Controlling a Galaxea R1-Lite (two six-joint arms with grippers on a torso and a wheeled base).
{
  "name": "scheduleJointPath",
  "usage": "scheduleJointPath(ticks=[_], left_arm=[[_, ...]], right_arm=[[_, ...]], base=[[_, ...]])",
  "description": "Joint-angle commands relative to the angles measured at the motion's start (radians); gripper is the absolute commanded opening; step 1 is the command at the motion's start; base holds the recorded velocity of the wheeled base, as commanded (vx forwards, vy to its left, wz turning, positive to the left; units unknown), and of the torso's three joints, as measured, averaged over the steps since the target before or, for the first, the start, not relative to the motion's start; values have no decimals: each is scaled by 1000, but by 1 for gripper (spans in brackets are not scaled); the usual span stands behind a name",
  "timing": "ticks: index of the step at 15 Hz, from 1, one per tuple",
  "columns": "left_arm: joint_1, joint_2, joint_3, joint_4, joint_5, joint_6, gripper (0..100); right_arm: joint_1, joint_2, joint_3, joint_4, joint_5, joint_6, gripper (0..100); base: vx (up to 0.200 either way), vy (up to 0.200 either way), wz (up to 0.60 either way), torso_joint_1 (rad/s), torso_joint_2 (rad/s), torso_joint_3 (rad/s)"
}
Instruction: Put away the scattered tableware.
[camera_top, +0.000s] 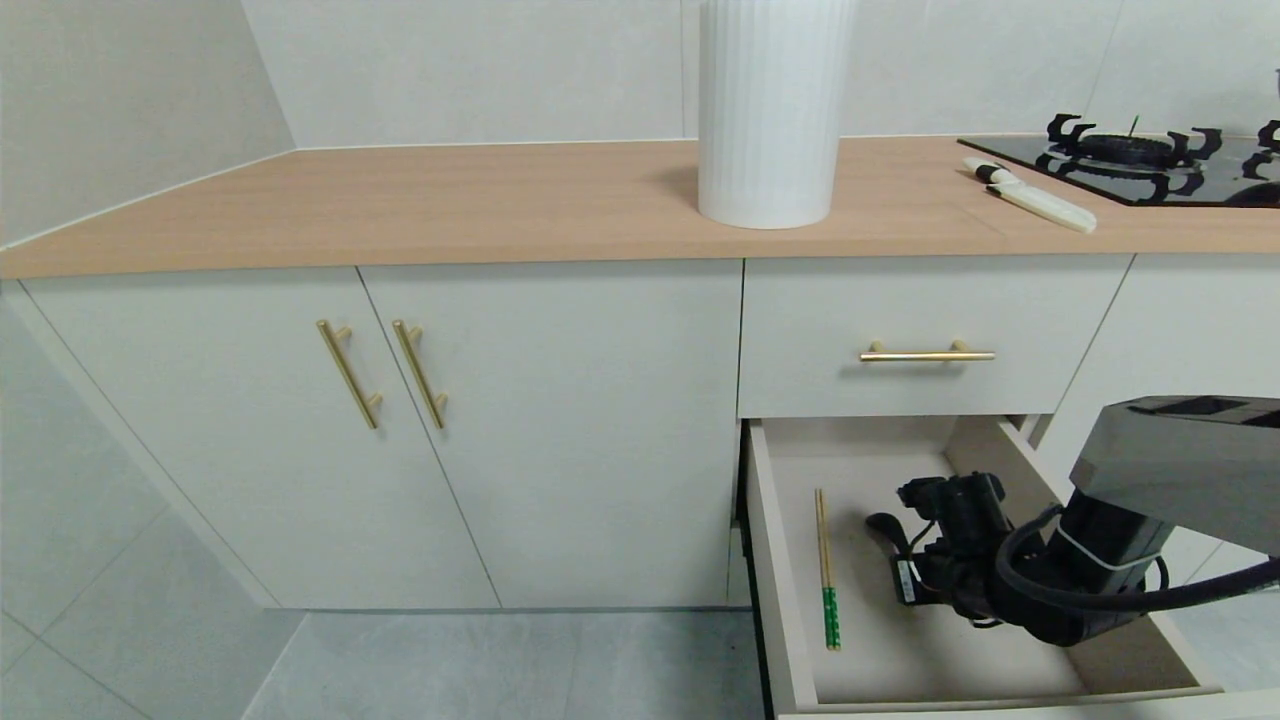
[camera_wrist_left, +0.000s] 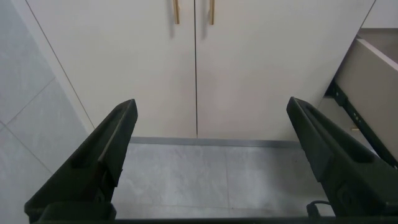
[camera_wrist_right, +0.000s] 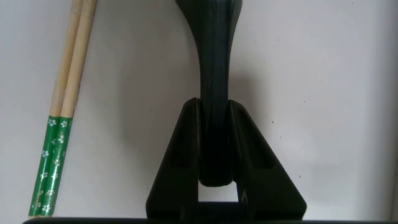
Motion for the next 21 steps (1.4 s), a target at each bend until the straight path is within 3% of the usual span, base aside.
scheduleJointPath(ticks=[1, 3, 4, 13, 21], left_arm=[[0, 0, 0, 1, 0, -1, 100], [0, 2, 0, 1, 0, -1, 100], [0, 2, 0, 1, 0, -1, 100], [0, 0, 0, -1, 0, -1, 100], [0, 0, 0, -1, 0, -1, 100]], right_arm=[[0, 0, 1, 1, 0, 0, 0], [0, 1, 1, 1, -1, 0, 0], [0, 1, 2, -1, -1, 0, 100], [0, -36, 10, 2, -1, 0, 100], [6, -476, 150, 88, 9, -1, 100]], base=[[0, 0, 0, 0, 0, 0], [0, 0, 0, 0, 0, 0], [0, 0, 0, 0, 0, 0], [0, 0, 0, 0, 0, 0], [0, 0, 0, 0, 0, 0]])
